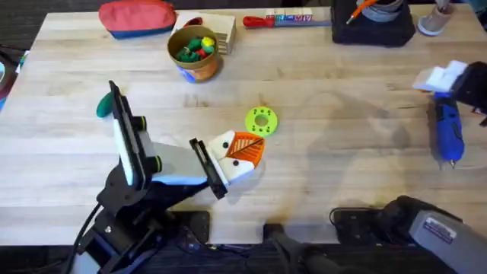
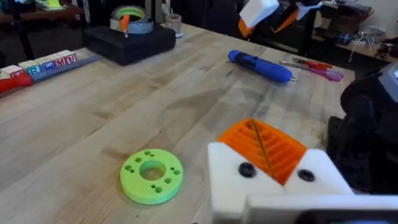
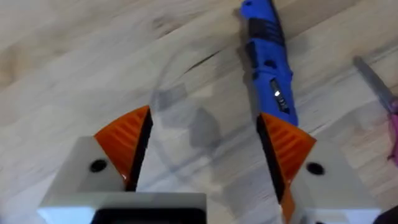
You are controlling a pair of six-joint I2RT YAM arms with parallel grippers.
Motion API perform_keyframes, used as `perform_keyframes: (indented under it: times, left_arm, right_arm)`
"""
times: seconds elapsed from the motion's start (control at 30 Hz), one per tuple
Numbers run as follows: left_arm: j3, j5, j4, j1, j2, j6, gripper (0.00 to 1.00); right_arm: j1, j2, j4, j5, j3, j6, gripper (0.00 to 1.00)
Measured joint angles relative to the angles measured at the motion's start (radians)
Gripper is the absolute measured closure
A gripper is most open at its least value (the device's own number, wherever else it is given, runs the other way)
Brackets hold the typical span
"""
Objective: Pick up the gripper from the table and insert it into the empty holder that is missing its gripper. Then pick up a screw, insert it into the mounting hole, and use the screwdriver to tighten it. Finally, clean up the table by picking up the vegetable and placing it into the bucket.
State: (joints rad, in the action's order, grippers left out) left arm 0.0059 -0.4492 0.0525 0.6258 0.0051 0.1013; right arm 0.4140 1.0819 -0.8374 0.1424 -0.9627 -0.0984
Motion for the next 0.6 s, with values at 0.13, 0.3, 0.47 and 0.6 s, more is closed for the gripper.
perform_keyframes:
  times: [0.13,0.3,0.47,0.6]
  left_arm:
    - [0.000,0.000,0.000,0.000,0.000,0.000,0.992]
    - [0.000,0.000,0.000,0.000,0.000,0.000,0.992]
    - [0.000,0.000,0.000,0.000,0.000,0.000,0.992]
    - [0.000,0.000,0.000,0.000,0.000,0.000,0.992]
  right_arm:
    - [0.136,0.140,0.094,-0.001,0.000,0.021,0.010]
    - [0.221,0.271,0.103,-0.045,0.000,0.219,0.010]
    - [0.251,0.366,0.203,-0.069,0.004,0.467,0.011]
    - [0.267,0.388,0.294,-0.073,0.004,0.528,0.011]
